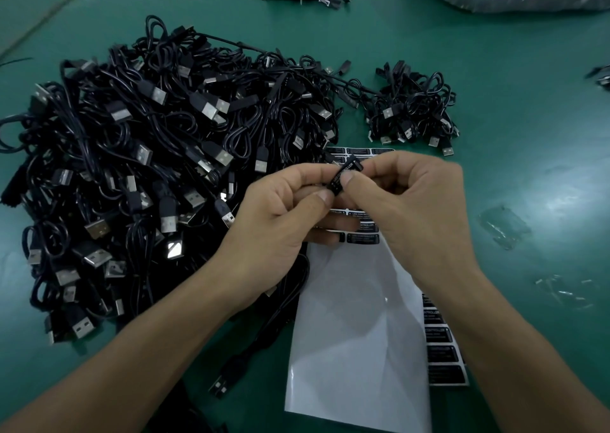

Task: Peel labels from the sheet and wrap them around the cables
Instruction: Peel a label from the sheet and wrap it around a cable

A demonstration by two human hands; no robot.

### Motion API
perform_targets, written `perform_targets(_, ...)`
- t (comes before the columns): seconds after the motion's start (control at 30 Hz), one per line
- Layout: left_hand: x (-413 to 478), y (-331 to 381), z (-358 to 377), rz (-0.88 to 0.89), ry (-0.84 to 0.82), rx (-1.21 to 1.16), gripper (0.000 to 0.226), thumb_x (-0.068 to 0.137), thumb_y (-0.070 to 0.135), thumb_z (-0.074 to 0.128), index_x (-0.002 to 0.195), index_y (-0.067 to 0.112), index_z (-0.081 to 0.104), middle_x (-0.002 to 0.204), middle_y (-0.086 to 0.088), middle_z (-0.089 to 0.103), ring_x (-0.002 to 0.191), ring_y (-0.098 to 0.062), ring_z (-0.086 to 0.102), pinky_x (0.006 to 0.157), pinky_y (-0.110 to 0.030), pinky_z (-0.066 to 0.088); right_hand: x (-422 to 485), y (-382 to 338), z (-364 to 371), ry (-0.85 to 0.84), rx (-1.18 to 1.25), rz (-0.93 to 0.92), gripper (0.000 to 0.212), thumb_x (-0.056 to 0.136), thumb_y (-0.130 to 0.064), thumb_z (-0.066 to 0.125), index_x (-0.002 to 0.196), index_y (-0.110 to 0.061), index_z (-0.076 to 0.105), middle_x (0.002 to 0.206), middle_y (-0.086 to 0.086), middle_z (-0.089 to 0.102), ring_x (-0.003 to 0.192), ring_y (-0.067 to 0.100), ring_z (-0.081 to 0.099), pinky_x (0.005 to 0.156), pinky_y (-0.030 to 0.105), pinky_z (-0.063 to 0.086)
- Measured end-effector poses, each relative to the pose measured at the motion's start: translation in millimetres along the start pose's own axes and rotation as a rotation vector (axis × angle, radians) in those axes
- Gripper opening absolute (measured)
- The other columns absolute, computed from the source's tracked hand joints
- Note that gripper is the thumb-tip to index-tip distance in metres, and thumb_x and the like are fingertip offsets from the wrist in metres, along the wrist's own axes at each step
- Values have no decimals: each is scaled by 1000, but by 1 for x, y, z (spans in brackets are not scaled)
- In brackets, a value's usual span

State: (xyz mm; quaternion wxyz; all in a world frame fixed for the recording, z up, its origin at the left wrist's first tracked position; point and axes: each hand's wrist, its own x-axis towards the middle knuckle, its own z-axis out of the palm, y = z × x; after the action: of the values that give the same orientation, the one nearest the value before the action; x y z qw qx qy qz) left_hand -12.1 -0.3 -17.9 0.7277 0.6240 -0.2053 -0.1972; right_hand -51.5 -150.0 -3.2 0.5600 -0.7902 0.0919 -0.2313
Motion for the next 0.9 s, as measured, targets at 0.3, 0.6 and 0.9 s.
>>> perform_targets(0.3, -2, -1, 1, 61, 1, 30, 23, 101, 7, 50, 114, 16, 67, 94, -1, 78, 83, -18, 76, 66, -24, 59, 0, -2, -2, 5, 7, -3, 20, 74, -29, 88, 66, -24, 71, 61, -4, 70, 52, 5, 61, 51, 22, 51)
perform_targets(0.6, -2, -1, 2, 92, 59, 39, 23, 104, 14, 47, 108, 14, 70, 90, -2, 78, 78, -18, 76, 62, -24, 59, -3, -4, -2, 29, 8, -21, 25, 71, -38, 89, 63, -27, 68, 56, -13, 65, 49, -1, 55, 49, 13, 43)
perform_targets(0.9, -1, -1, 1, 112, 71, 44, 24, 105, 13, 46, 108, 16, 70, 88, -2, 77, 75, -16, 75, 60, -24, 59, 0, 3, -5, 40, 14, 17, 31, 66, -45, 90, 78, -28, 66, 57, -11, 61, 51, 0, 52, 50, 16, 42)
